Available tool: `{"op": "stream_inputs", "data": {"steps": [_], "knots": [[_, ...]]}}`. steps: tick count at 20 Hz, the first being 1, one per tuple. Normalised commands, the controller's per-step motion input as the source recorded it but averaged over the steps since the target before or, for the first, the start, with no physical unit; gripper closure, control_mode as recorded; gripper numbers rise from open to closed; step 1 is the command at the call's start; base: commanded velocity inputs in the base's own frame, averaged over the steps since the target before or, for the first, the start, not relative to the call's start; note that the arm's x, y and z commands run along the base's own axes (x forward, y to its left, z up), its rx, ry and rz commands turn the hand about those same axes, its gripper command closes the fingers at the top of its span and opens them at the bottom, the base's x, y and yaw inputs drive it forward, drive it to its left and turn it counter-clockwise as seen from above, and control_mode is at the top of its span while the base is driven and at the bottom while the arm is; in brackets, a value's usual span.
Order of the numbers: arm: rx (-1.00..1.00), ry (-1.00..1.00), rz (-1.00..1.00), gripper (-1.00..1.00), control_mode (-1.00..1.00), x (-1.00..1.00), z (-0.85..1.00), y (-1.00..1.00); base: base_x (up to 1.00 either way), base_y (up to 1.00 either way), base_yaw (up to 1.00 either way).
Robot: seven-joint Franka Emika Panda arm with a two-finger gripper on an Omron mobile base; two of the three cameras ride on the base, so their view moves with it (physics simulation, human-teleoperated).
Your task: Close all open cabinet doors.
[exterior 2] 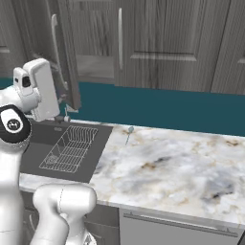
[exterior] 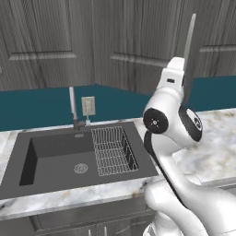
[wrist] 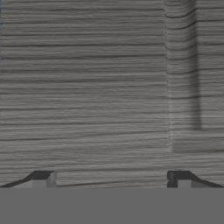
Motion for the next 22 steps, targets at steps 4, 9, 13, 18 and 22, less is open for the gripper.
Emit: {"op": "stream_inputs", "data": {"steps": [4,9,13,18,22], "knots": [[0.09,0.1,0.2,-1.0,-1.0,0.64,0.0,-0.56,0.0,0.0,0.0],[0.08,0.13,0.23,-1.0,-1.0,0.72,0.0,-0.43,0.0,0.0,0.0],[0.06,0.11,0.24,-1.0,-1.0,0.86,-0.12,-0.35,0.0,0.0,0.0],[0.03,0.1,0.23,-1.0,-1.0,0.98,-0.28,-0.21,0.0,0.0,0.0],[0.0,0.06,0.15,-1.0,-1.0,1.0,-0.45,0.0,0.0,0.0,0.0]]}}
